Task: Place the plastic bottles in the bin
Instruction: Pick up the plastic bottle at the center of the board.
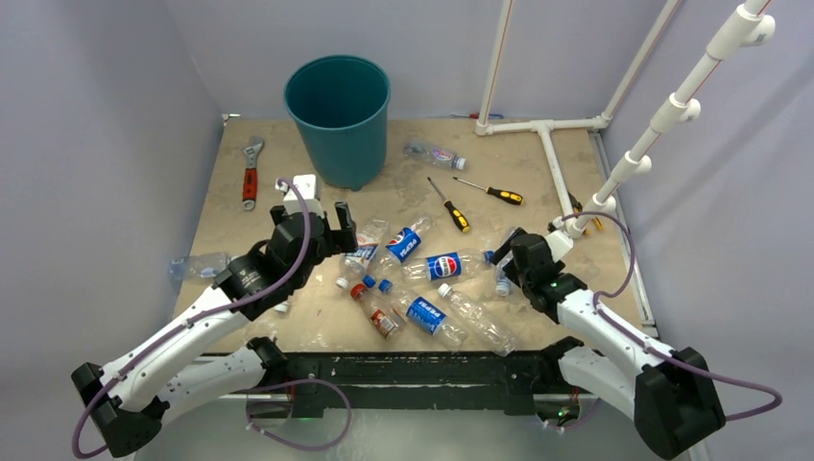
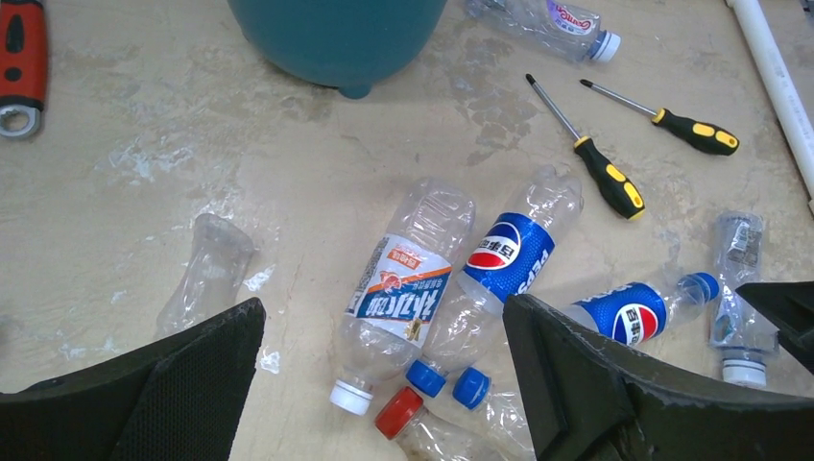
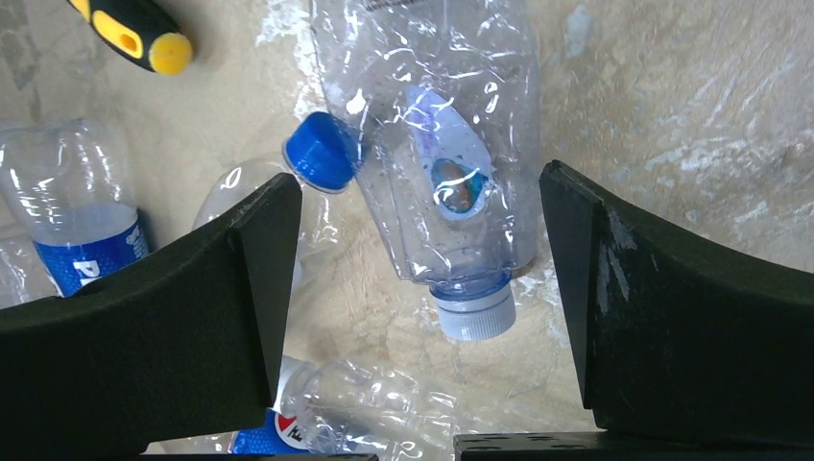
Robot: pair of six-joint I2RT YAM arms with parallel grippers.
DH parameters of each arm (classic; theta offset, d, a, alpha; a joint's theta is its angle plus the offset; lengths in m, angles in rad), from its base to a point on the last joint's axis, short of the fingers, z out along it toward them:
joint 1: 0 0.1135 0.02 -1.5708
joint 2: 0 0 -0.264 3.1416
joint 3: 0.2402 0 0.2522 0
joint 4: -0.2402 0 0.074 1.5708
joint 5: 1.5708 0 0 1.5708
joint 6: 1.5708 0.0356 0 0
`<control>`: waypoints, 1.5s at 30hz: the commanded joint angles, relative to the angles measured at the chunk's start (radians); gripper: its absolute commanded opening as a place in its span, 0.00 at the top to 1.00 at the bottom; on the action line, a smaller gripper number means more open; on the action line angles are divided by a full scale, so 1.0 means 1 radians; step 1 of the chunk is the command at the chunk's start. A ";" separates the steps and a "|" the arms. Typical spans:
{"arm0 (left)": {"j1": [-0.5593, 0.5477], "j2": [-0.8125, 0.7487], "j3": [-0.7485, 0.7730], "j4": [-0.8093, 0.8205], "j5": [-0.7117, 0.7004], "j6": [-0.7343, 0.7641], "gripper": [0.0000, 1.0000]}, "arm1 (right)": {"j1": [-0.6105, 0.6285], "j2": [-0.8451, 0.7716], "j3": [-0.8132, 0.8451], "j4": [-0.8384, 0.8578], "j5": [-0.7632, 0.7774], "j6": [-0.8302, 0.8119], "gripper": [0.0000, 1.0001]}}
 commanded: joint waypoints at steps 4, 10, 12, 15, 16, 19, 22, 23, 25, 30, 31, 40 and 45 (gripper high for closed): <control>0.003 -0.024 -0.008 0.041 0.041 -0.012 0.06 | -0.003 0.040 -0.033 0.002 -0.017 0.094 0.10; 0.003 -0.032 -0.014 0.041 0.049 -0.015 0.07 | -0.004 0.070 -0.038 0.033 -0.023 0.086 0.12; 0.003 -0.031 -0.013 0.047 0.054 -0.015 0.07 | -0.004 0.079 -0.042 0.055 -0.036 0.081 0.16; 0.003 -0.026 -0.014 0.056 0.066 -0.015 0.08 | -0.003 0.102 -0.039 0.073 -0.049 0.091 0.20; 0.003 -0.025 -0.015 0.056 0.071 -0.015 0.08 | -0.004 0.111 -0.037 0.078 -0.054 0.094 0.22; 0.003 -0.017 -0.015 0.053 0.073 -0.016 0.09 | -0.003 0.129 -0.043 0.102 -0.060 0.092 0.29; 0.003 -0.016 -0.013 0.051 0.067 -0.015 0.09 | -0.004 0.147 -0.041 0.126 -0.067 0.084 0.35; 0.003 -0.018 -0.014 0.050 0.066 -0.015 0.09 | -0.003 0.153 -0.035 0.136 -0.070 0.077 0.37; 0.003 -0.018 -0.014 0.052 0.064 -0.015 0.09 | -0.004 0.168 -0.020 0.148 -0.072 0.056 0.40; 0.003 -0.016 -0.015 0.048 0.056 -0.015 0.10 | -0.004 0.172 0.017 0.162 -0.054 -0.030 0.45; 0.003 -0.015 -0.015 0.048 0.052 -0.015 0.10 | -0.003 0.159 0.021 0.159 -0.057 -0.042 0.47; 0.003 0.006 -0.011 0.051 0.037 -0.015 0.10 | -0.001 -0.028 0.064 0.102 -0.080 -0.173 0.56; 0.003 0.020 -0.011 0.052 0.035 -0.022 0.11 | -0.001 -0.095 0.091 0.113 -0.164 -0.260 0.57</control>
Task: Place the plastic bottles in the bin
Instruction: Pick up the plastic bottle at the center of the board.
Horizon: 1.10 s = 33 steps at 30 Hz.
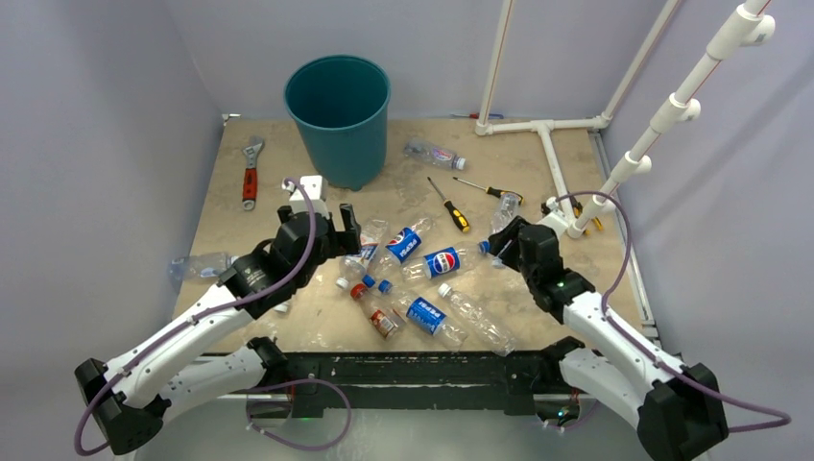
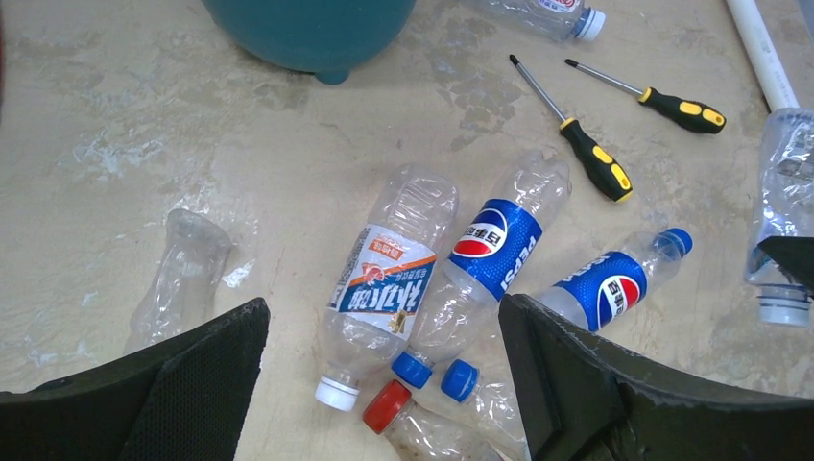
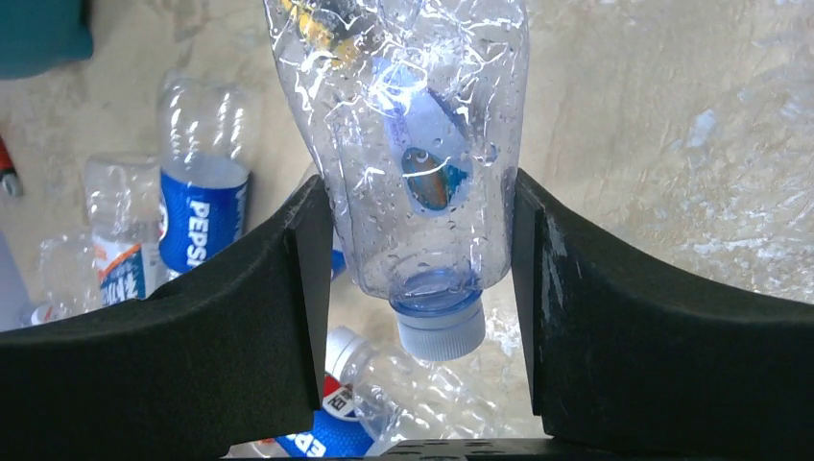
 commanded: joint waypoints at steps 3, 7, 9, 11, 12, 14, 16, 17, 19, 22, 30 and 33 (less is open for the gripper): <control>0.003 0.007 0.001 0.031 -0.021 -0.022 0.11 | 0.003 -0.130 0.038 0.120 -0.255 -0.223 0.61; 0.003 -0.010 0.005 0.048 -0.012 -0.019 0.11 | 0.044 -0.198 0.024 0.295 -0.526 -0.343 0.63; 0.003 -0.030 0.002 0.078 0.013 -0.016 0.10 | 0.083 -0.217 0.026 0.351 -0.598 -0.384 0.64; 0.003 -0.061 -0.013 0.140 0.068 -0.005 0.09 | 0.128 -0.219 0.029 0.408 -0.667 -0.427 0.65; 0.003 -0.086 -0.031 0.189 0.107 0.005 0.09 | 0.158 -0.213 0.035 0.426 -0.689 -0.449 0.67; 0.003 -0.140 -0.081 0.333 0.200 0.032 0.09 | 0.209 -0.191 0.049 0.451 -0.729 -0.503 0.71; 0.003 -0.201 -0.127 0.438 0.275 0.045 0.06 | 0.233 -0.164 0.065 0.463 -0.755 -0.525 0.77; 0.003 -0.216 -0.136 0.470 0.311 0.054 0.05 | 0.237 -0.156 0.066 0.474 -0.768 -0.527 0.82; 0.003 -0.215 -0.114 0.479 0.381 0.070 0.04 | 0.240 -0.155 0.061 0.500 -0.780 -0.526 0.90; 0.003 -0.175 -0.067 0.453 0.436 0.066 0.03 | 0.243 -0.163 0.053 0.519 -0.773 -0.525 1.00; 0.003 -0.107 -0.087 0.573 0.568 -0.026 0.03 | 0.260 -0.168 0.052 0.510 -0.766 -0.544 1.00; 0.003 -0.080 -0.094 0.628 0.613 -0.059 0.03 | 0.267 -0.172 0.051 0.504 -0.758 -0.550 1.00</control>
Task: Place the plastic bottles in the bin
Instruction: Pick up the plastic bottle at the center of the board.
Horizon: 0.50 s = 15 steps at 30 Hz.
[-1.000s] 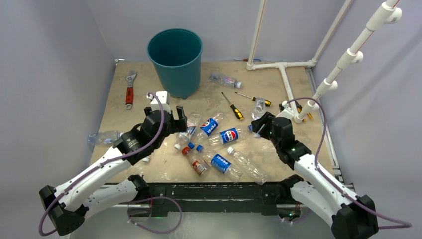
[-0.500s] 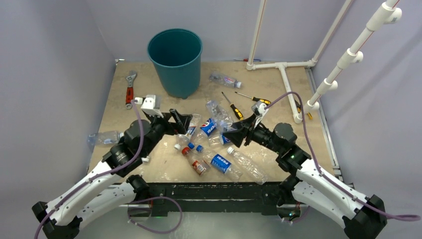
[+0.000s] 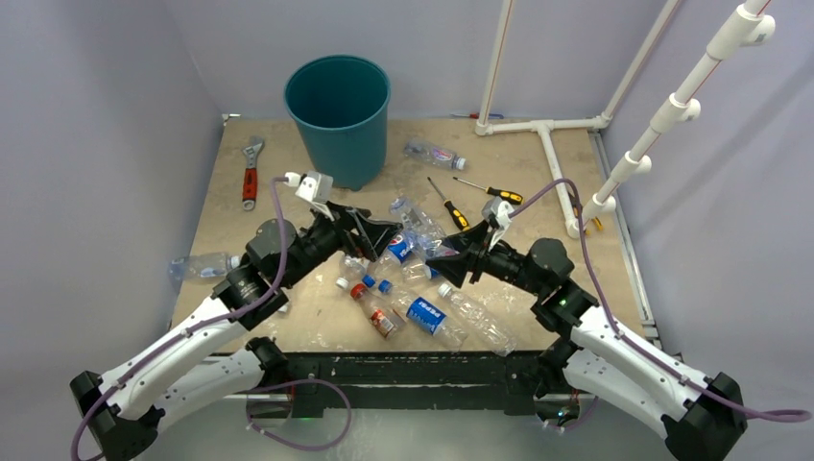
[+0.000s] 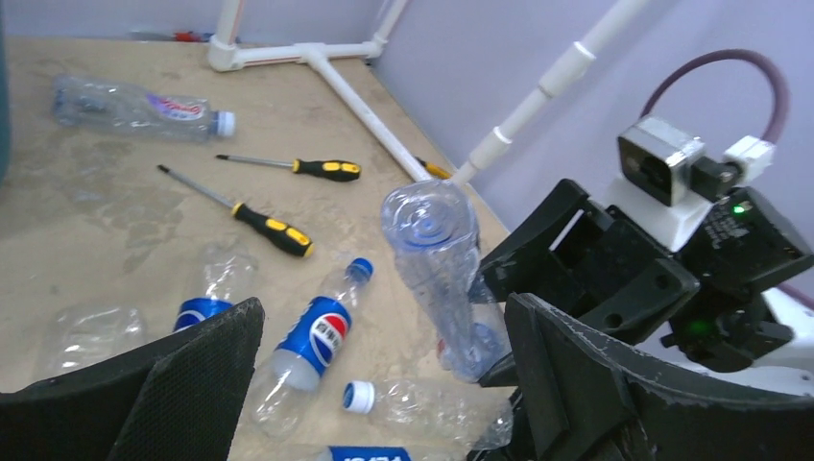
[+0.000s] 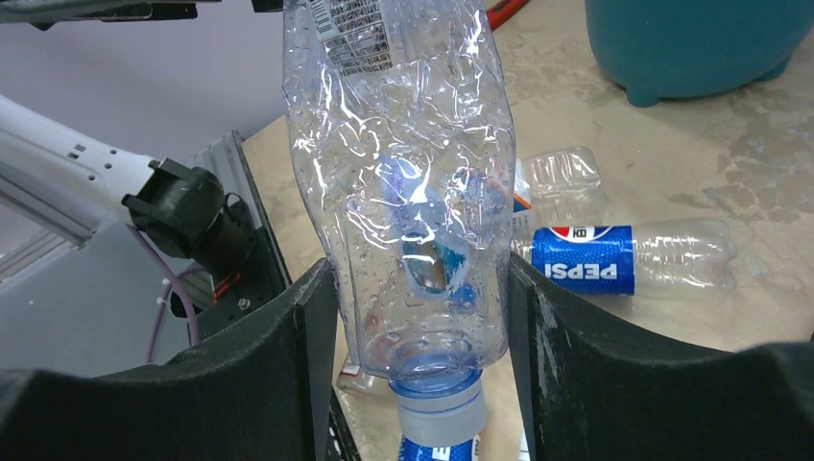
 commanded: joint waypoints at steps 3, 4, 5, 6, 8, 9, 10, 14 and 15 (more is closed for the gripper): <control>0.003 0.045 -0.001 0.176 0.142 -0.077 0.03 | 0.020 -0.018 0.033 0.038 0.001 -0.034 1.00; 0.003 0.054 -0.001 0.178 0.148 -0.082 0.03 | 0.022 -0.016 0.033 0.037 0.002 -0.035 1.00; 0.003 0.063 -0.003 0.180 0.151 -0.087 0.04 | 0.024 -0.013 0.036 0.036 0.004 -0.036 1.00; 0.003 0.070 -0.004 0.179 0.154 -0.091 0.05 | 0.027 -0.012 0.037 0.034 0.005 -0.038 1.00; 0.003 0.083 -0.006 0.178 0.155 -0.094 0.08 | 0.035 -0.007 0.039 0.033 0.008 -0.040 1.00; 0.003 0.089 -0.006 0.178 0.156 -0.096 0.10 | 0.039 -0.005 0.040 0.034 0.012 -0.041 1.00; 0.003 0.093 -0.006 0.179 0.157 -0.098 0.12 | 0.043 -0.005 0.041 0.033 0.016 -0.043 1.00; 0.003 0.103 -0.006 0.178 0.163 -0.094 0.23 | 0.057 0.003 0.044 0.030 0.024 -0.049 1.00; 0.003 0.106 -0.006 0.178 0.164 -0.092 0.27 | 0.060 0.006 0.044 0.028 0.025 -0.049 1.00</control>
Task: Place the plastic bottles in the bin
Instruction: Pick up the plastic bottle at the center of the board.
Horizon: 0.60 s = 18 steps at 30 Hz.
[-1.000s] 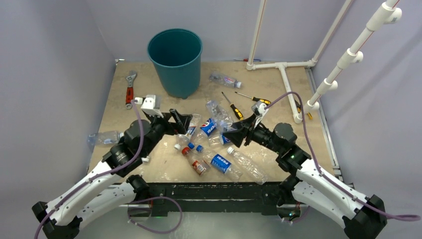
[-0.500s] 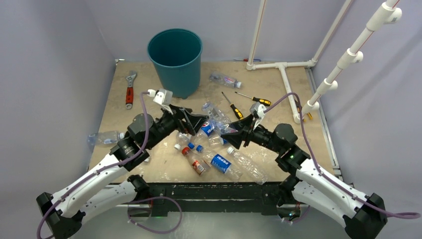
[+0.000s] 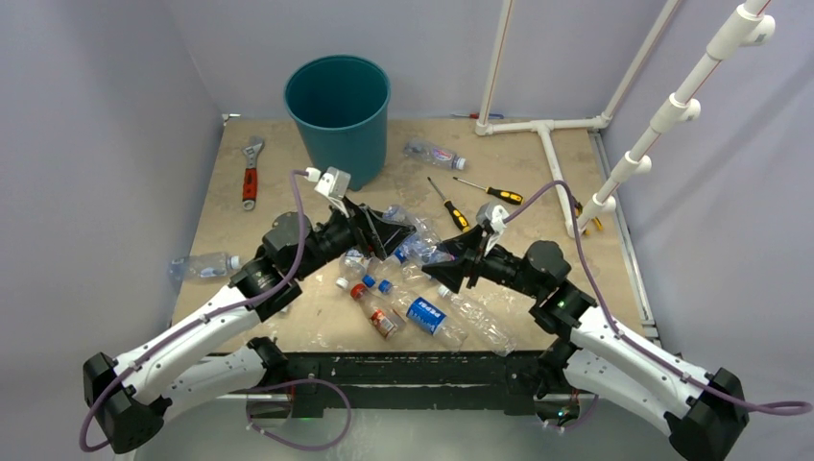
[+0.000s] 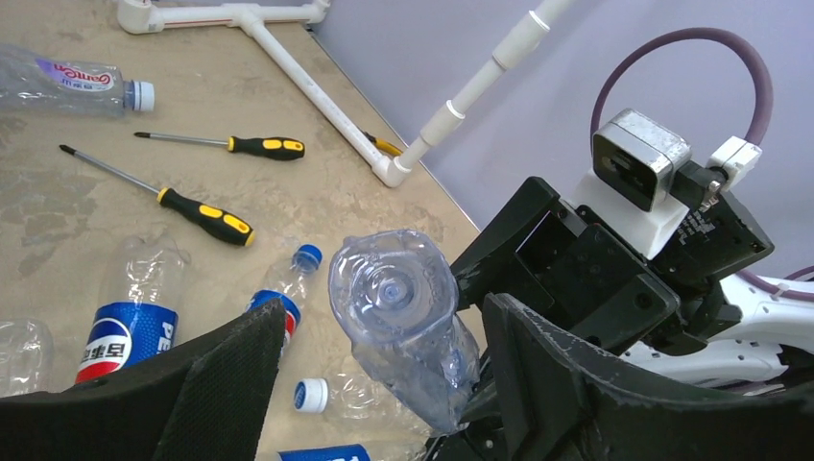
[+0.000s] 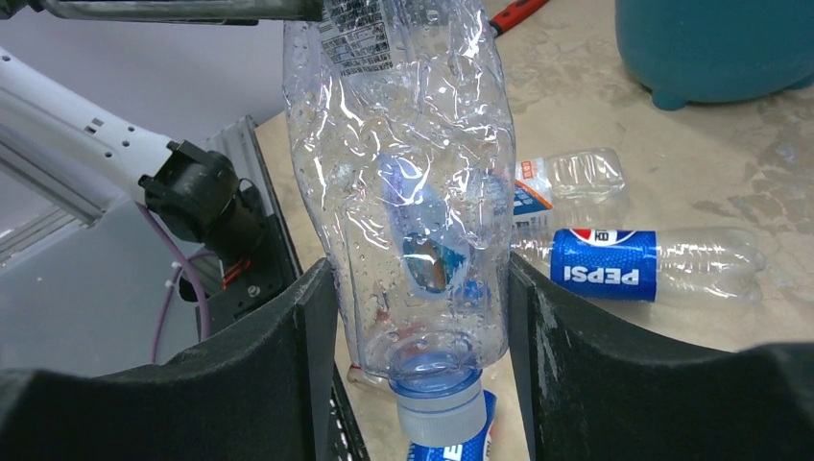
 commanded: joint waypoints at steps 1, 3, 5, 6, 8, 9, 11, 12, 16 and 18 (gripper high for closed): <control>0.003 0.005 -0.001 0.053 0.028 -0.011 0.30 | 0.018 0.008 0.047 0.025 0.023 -0.026 1.00; 0.003 0.013 -0.002 0.059 0.040 -0.011 0.40 | 0.027 0.012 0.049 0.021 0.030 -0.030 1.00; 0.003 0.019 -0.004 0.066 0.052 -0.013 0.48 | 0.034 0.015 0.050 0.018 0.036 -0.033 1.00; 0.003 0.022 -0.004 0.068 0.058 -0.013 0.52 | 0.037 0.017 0.050 0.016 0.038 -0.034 1.00; 0.003 0.025 -0.008 0.075 0.069 -0.015 0.60 | 0.041 0.018 0.050 0.017 0.042 -0.036 1.00; 0.003 0.026 -0.010 0.077 0.073 -0.017 0.64 | 0.043 0.019 0.051 0.017 0.043 -0.036 1.00; 0.003 0.025 -0.012 0.079 0.079 -0.017 0.74 | 0.044 0.022 0.052 0.015 0.043 -0.036 1.00; 0.003 0.023 -0.013 0.079 0.081 -0.016 0.79 | 0.044 0.023 0.053 0.015 0.045 -0.035 1.00; 0.003 0.014 -0.021 0.077 0.084 -0.014 0.99 | 0.046 0.027 0.057 0.011 0.057 -0.025 0.87; 0.003 0.006 -0.021 0.071 0.075 -0.012 1.00 | 0.046 0.025 0.059 0.008 0.071 -0.011 0.63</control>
